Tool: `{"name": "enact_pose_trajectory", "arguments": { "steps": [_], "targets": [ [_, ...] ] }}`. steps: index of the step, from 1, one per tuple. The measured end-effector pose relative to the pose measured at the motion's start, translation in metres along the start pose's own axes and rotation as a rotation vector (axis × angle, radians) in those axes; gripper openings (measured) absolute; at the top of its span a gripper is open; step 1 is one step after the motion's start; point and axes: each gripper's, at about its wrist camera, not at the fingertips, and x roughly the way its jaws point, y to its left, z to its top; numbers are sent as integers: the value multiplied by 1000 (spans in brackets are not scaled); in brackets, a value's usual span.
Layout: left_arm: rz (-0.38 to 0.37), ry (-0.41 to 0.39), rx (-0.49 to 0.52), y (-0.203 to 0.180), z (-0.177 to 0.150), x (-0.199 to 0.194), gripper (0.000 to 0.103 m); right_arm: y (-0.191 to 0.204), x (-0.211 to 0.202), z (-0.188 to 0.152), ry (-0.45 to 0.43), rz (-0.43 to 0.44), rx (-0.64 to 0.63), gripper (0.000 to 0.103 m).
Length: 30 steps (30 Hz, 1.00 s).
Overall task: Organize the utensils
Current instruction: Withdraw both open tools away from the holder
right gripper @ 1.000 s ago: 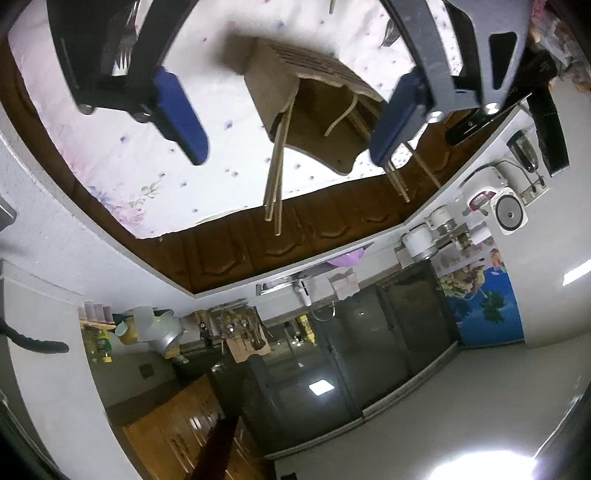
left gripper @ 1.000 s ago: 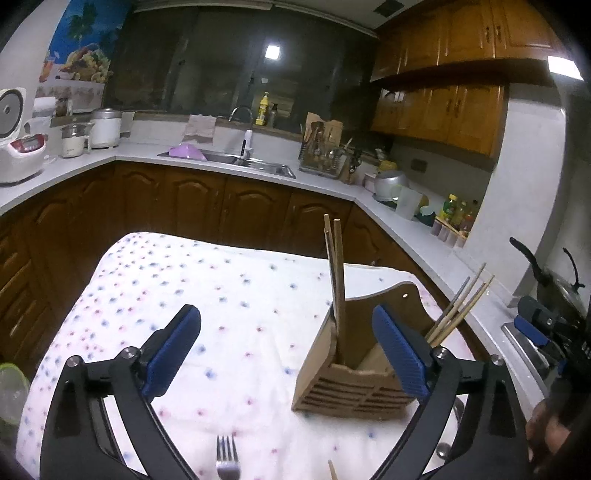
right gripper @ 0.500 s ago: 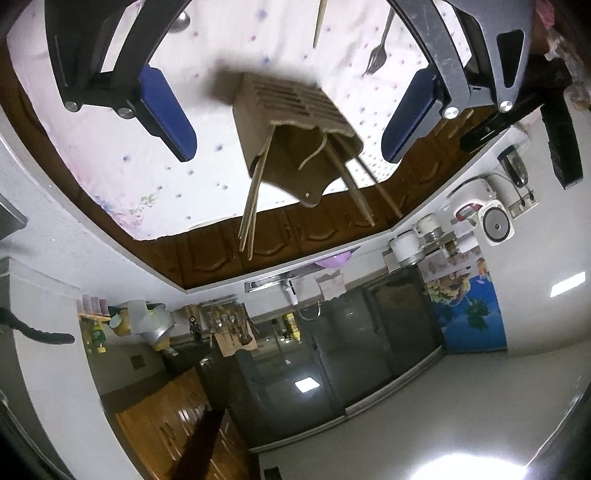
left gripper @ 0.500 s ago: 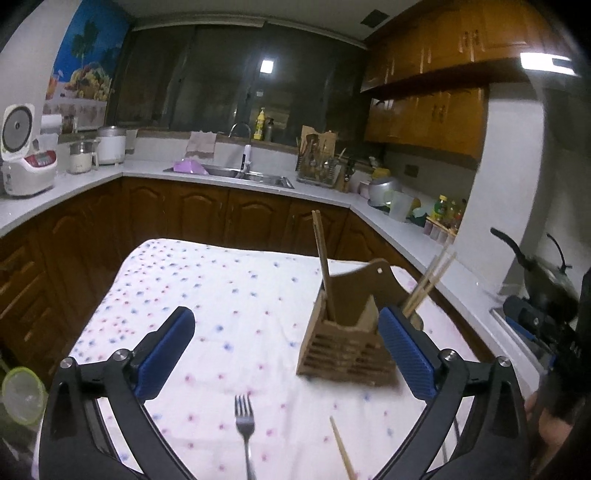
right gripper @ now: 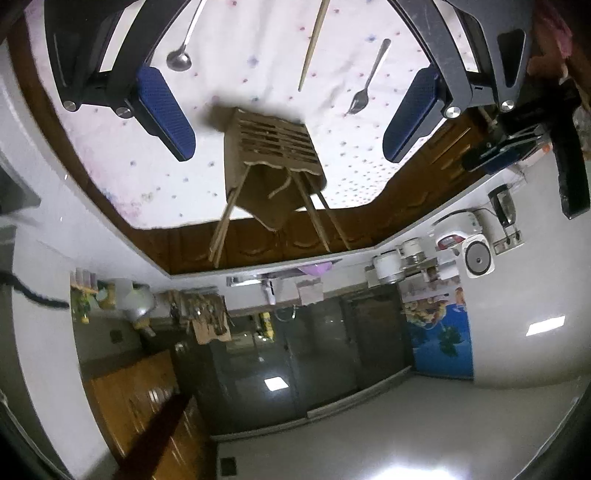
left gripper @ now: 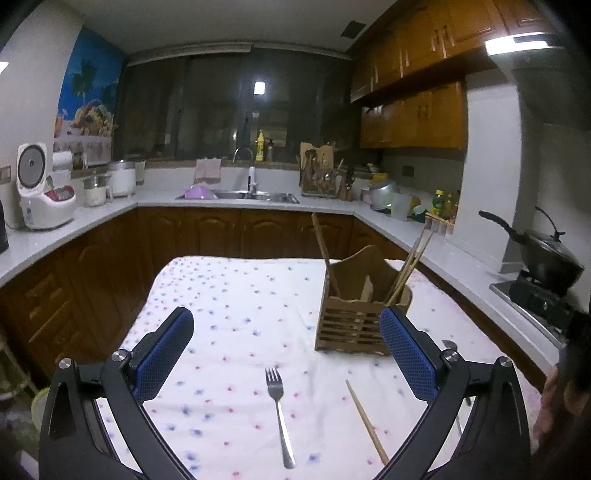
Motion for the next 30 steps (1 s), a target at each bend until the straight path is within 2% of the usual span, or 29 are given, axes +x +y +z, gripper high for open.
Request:
{"name": "enact_pose_trajectory", "arguments": {
  "steps": [3, 8, 14, 18, 22, 30],
  "targets": [
    [-3, -45, -1, -2, 10, -19, 103, 13, -19, 13, -43, 3, -40, 103],
    [17, -42, -4, -4, -2, -38, 103, 31, -44, 13, -114, -11, -97, 103],
    [41, -32, -39, 0, -45, -44, 103, 35, -42, -28, -117, -38, -116, 103],
    [52, -2, -31, 0, -71, -40, 103, 29, -38, -61, -114, -81, -80, 103],
    [44, 26, -14, -6, -95, -36, 103, 20, -32, -85, -74, -103, -37, 103],
    [47, 32, -13, -10, -115, -41, 103, 13, -48, -117, -96, -167, -31, 103]
  ]
}}
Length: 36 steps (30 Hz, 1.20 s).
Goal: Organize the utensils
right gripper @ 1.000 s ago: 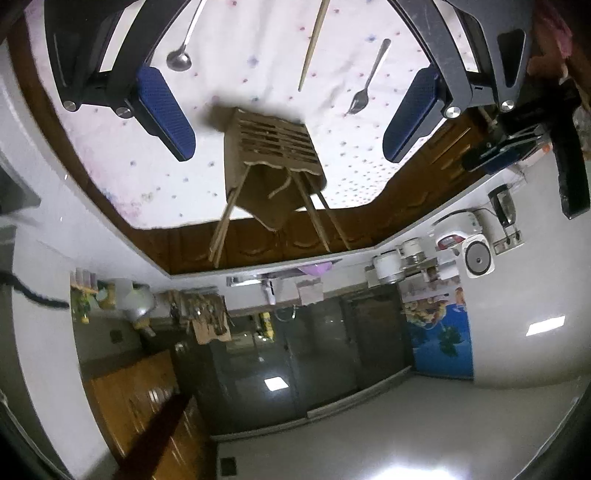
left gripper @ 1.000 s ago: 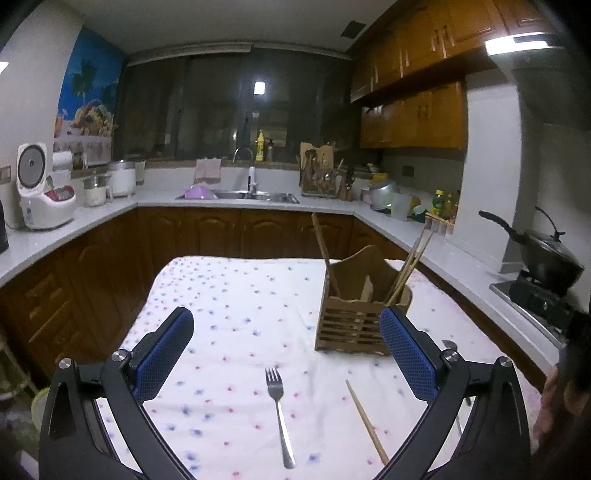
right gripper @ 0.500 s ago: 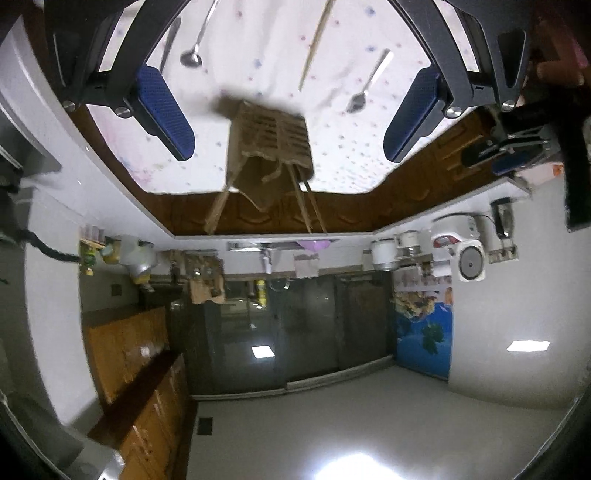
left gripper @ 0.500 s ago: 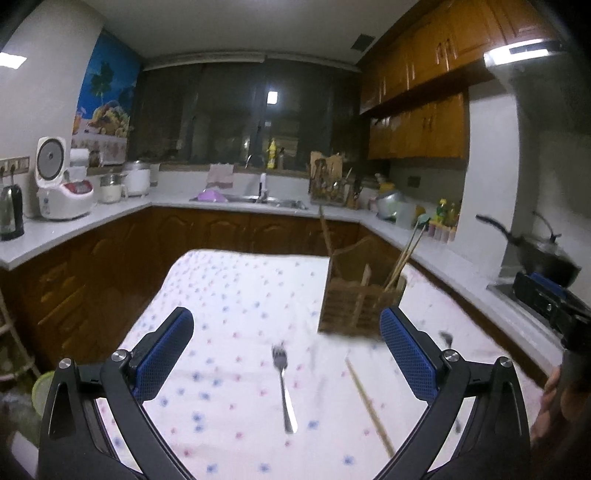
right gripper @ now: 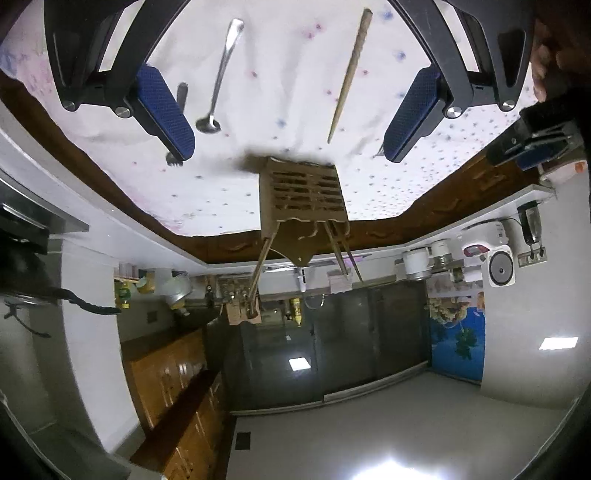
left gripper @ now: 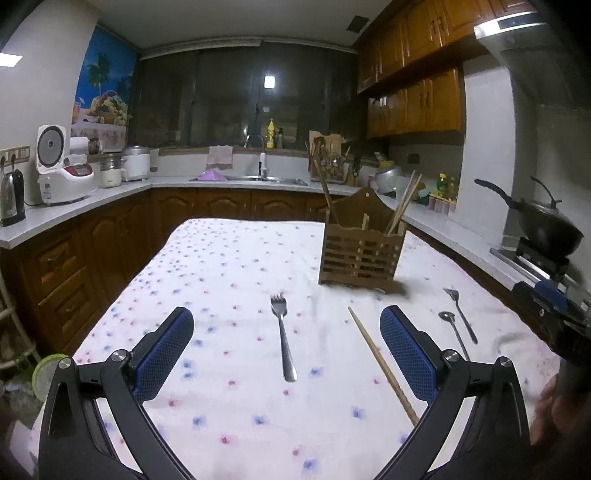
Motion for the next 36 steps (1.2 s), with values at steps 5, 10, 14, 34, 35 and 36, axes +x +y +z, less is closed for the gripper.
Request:
{"name": "enact_pose_trajectory", "arguments": {
  "steps": [5, 10, 14, 34, 35, 36],
  "targets": [
    [6, 8, 16, -4, -6, -6, 103, 1, -9, -12, 13, -7, -5, 103],
    [25, 4, 61, -11, -10, -13, 103, 8, -12, -14, 26, 5, -27, 103],
    [42, 2, 79, -13, -12, -18, 103, 12, -12, -15, 27, 9, -38, 103],
    [77, -7, 67, -6, -16, -24, 103, 14, -13, -21, 20, 15, -41, 103],
    [79, -6, 65, -5, -17, -23, 103, 14, -13, -23, 18, 18, -41, 103],
    [79, -6, 65, -5, -18, -23, 103, 14, -13, -24, 16, 19, -43, 103]
  ]
}}
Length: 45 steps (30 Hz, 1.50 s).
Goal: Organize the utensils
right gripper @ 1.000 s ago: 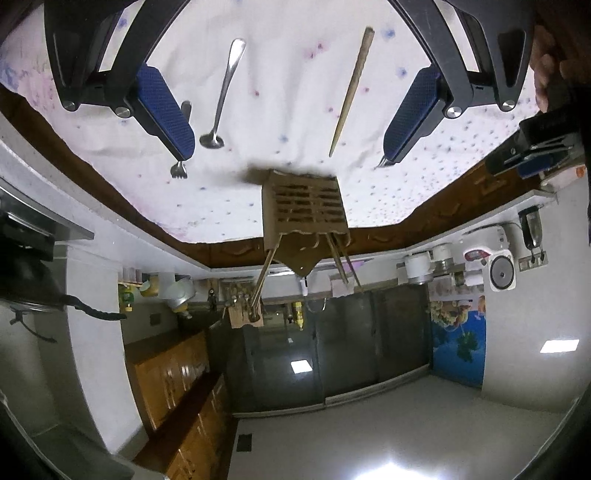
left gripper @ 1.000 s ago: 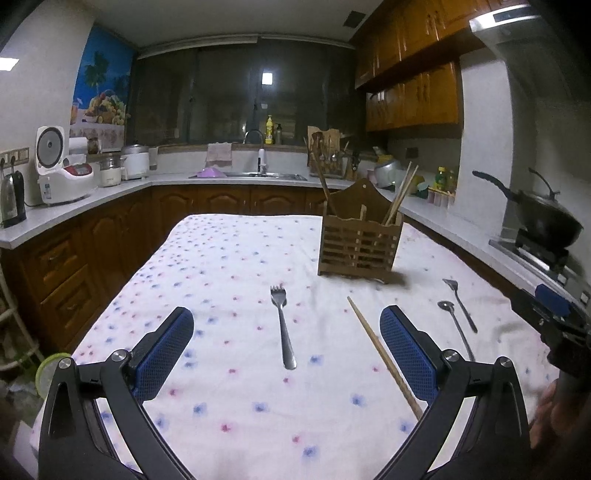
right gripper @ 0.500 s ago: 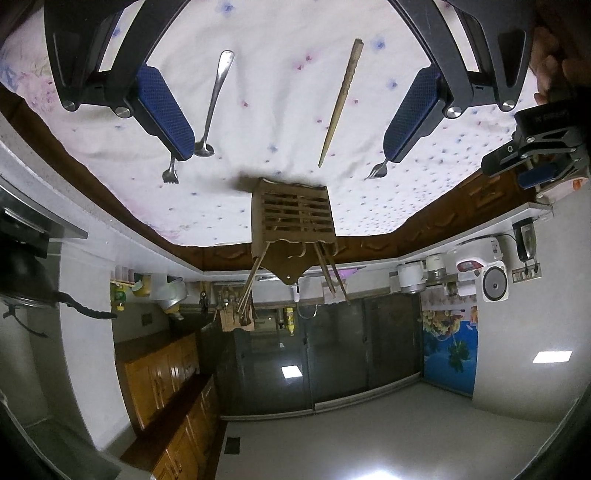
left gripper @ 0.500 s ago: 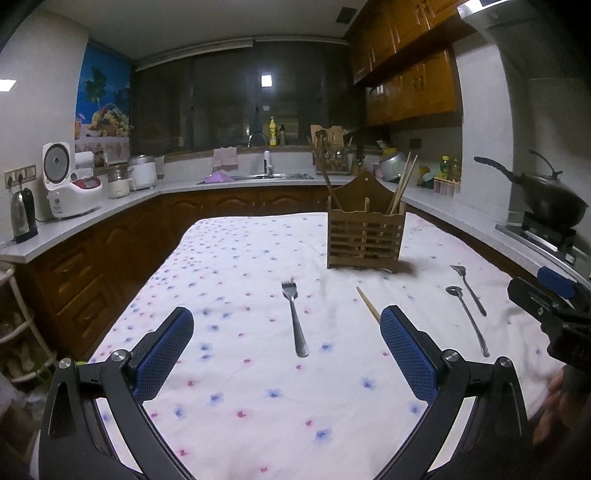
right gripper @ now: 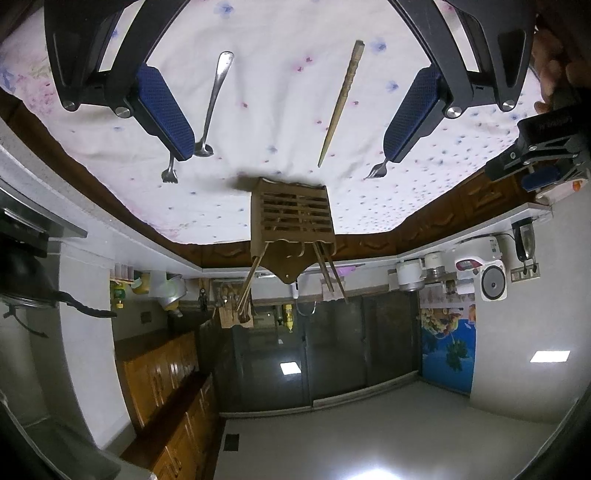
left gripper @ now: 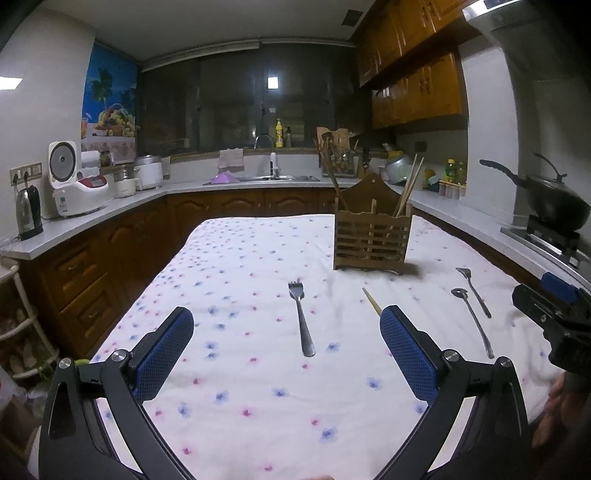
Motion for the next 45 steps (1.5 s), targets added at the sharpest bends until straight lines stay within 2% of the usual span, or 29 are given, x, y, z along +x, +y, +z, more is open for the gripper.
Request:
{"name": "enact_pose_trajectory", "arguments": {
  "steps": [7, 45],
  "targets": [
    [26, -14, 23, -1, -7, 2, 103, -2, 3, -9, 5, 2, -4, 103],
    [23, -18, 22, -5, -8, 3, 103, -6, 3, -9, 3, 3, 12, 103]
  ]
}}
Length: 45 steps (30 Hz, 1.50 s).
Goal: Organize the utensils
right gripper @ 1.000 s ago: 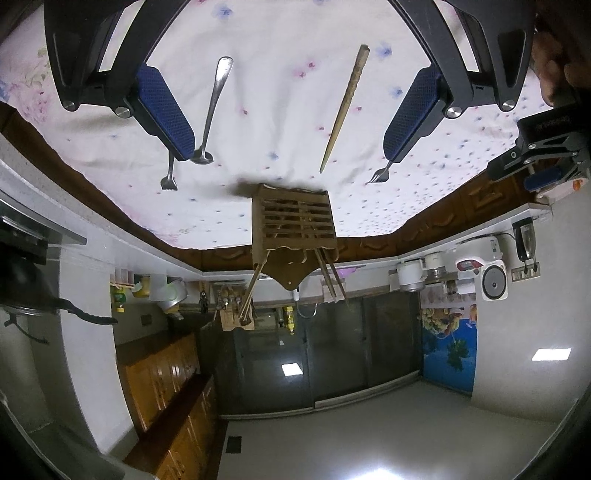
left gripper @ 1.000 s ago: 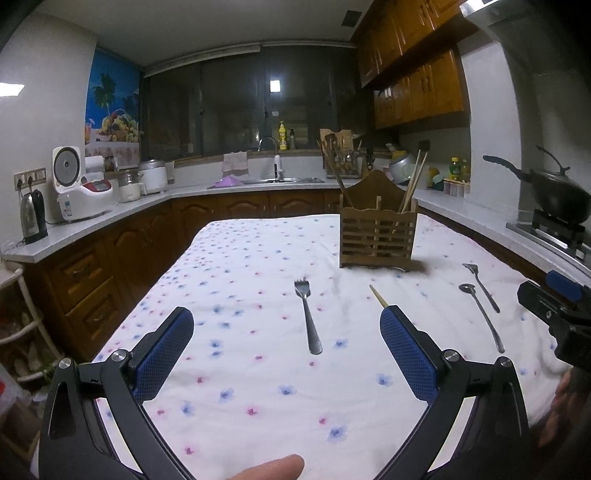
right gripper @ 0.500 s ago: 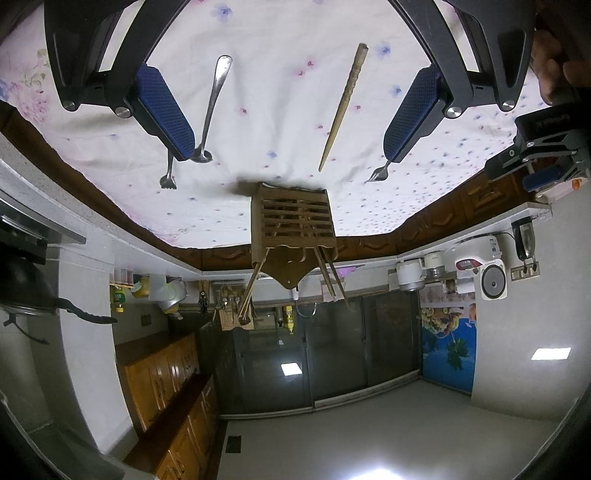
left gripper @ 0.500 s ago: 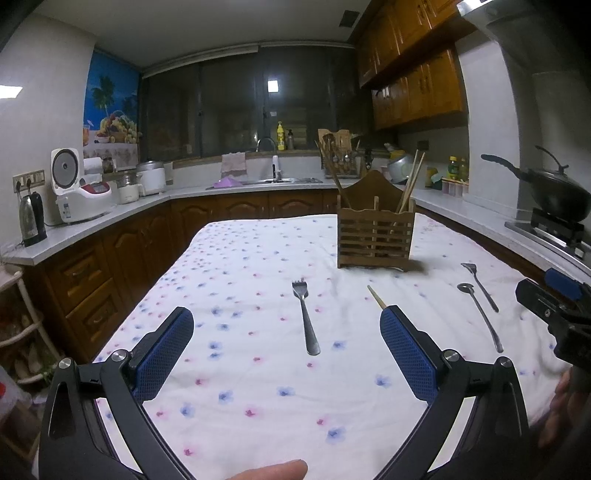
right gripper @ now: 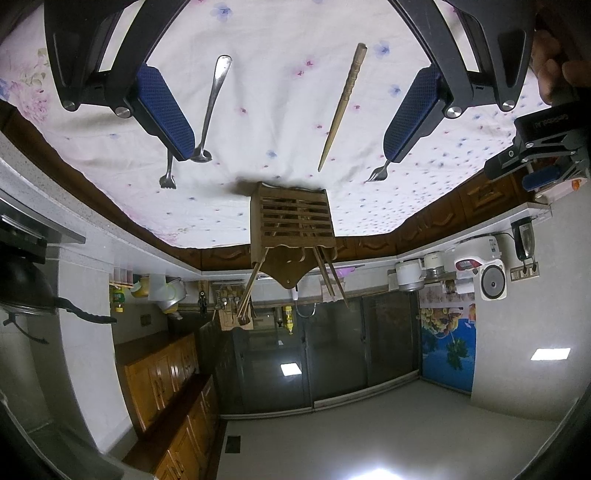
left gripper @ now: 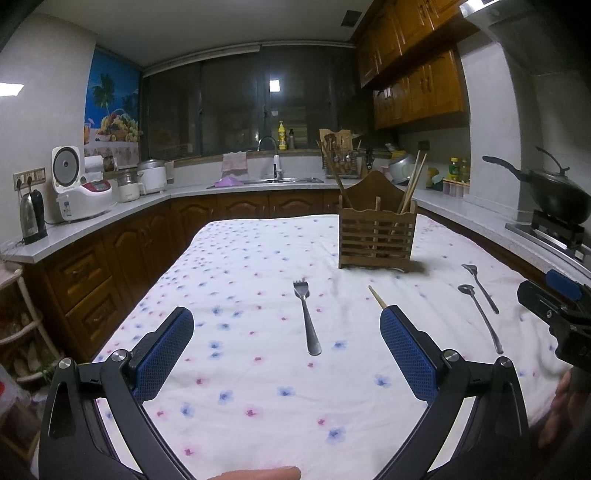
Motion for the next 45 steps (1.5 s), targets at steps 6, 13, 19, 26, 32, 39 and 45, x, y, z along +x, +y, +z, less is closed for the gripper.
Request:
{"name": "enact_pose_trajectory", "arguments": {
  "steps": [6, 13, 19, 26, 32, 39, 45],
  "targets": [
    [-3, 0, 4, 0, 0, 0, 103, 0, 0, 0, -1, 0, 0, 103],
    [3, -3, 8, 0, 0, -1, 103, 0, 0, 0, -1, 0, 0, 103],
    [-2, -1, 8, -2, 0, -1, 103, 0, 0, 0, -1, 0, 0, 103],
    [-1, -1, 7, -2, -1, -1, 103, 0, 0, -1, -1, 0, 0, 103],
    [-3, 1, 5, 0, -2, -1, 103, 1, 0, -1, -1, 1, 0, 103],
    [-3, 1, 8, -1, -2, -1, 103, 1, 0, -1, -2, 0, 0, 103],
    [-6, 1, 6, -1, -3, -1, 103, 1, 0, -1, -4, 0, 0, 103]
  ]
}}
